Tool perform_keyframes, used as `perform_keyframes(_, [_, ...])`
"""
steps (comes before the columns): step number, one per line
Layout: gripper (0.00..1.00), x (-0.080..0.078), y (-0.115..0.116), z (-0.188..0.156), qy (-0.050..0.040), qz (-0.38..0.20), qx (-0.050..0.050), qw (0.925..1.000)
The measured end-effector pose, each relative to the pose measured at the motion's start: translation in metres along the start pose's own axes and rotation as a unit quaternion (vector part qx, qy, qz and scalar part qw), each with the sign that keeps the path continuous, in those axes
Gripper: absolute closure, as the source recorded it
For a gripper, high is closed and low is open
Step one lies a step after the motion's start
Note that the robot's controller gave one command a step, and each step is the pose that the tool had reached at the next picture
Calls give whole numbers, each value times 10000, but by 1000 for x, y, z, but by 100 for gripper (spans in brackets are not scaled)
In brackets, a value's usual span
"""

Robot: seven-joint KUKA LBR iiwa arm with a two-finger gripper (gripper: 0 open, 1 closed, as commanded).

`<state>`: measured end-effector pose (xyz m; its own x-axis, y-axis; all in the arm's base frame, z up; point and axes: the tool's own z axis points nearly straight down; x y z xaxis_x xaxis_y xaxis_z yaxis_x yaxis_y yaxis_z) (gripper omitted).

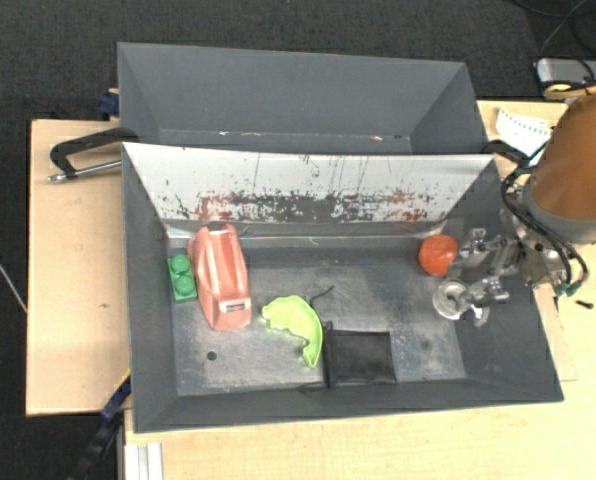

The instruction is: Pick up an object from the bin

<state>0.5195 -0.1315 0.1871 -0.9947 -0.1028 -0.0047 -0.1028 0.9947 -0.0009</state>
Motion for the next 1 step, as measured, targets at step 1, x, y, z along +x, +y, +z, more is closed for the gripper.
perform_keyframes(1, [100, 7, 2, -54, 25, -76, -11, 10000])
